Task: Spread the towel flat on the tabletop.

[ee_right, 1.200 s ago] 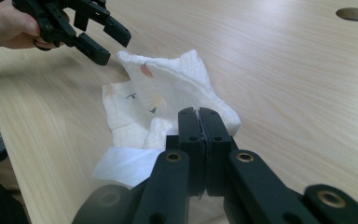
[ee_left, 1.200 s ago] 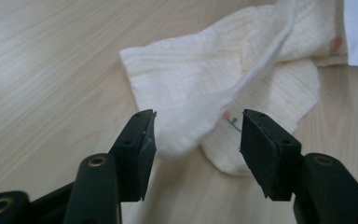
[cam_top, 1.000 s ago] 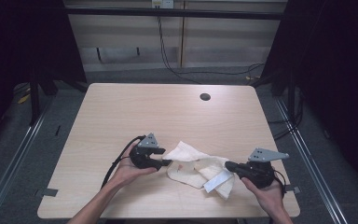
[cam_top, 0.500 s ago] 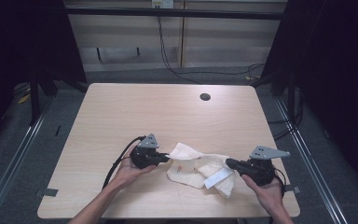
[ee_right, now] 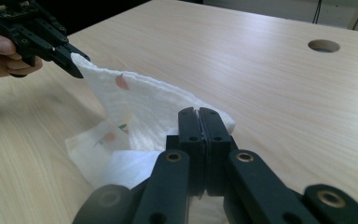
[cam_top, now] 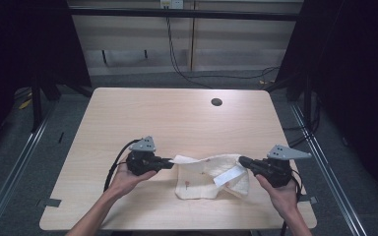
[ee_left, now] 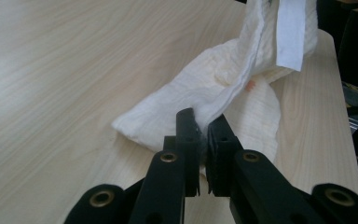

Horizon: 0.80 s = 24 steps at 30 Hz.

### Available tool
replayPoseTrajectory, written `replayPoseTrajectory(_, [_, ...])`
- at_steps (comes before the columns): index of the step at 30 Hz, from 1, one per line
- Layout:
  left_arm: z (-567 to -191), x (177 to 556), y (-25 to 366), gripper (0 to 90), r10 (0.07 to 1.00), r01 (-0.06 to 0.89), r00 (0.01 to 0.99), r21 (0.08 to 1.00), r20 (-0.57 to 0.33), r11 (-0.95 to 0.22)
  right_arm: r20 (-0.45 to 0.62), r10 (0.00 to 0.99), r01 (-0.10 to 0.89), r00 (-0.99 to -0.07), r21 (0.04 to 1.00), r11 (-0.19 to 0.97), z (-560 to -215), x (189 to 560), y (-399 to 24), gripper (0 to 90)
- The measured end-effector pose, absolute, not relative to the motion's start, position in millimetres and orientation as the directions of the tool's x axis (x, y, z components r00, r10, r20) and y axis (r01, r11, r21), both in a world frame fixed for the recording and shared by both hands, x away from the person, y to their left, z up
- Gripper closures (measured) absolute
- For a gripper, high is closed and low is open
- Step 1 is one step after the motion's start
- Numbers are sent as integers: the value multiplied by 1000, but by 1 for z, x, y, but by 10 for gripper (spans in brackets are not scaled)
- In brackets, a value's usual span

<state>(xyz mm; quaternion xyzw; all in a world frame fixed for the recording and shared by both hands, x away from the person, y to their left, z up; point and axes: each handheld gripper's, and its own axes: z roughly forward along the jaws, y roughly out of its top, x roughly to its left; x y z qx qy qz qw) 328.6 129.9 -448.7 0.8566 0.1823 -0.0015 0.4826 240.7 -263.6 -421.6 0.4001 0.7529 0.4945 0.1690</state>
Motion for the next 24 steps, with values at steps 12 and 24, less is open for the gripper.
replayPoseTrajectory(12, [-416, 328, 158, 858, 303, 295, 937, 863, -176, -411, 123, 755, 353, -645, 923, 151, -390, 267, -252, 890])
replayPoseTrajectory(24, [-384, 321, 183, 860, 314, 249, 940, 898, -134, -362, 119, 724, 286, -680, 952, 113, -364, 272, -250, 891])
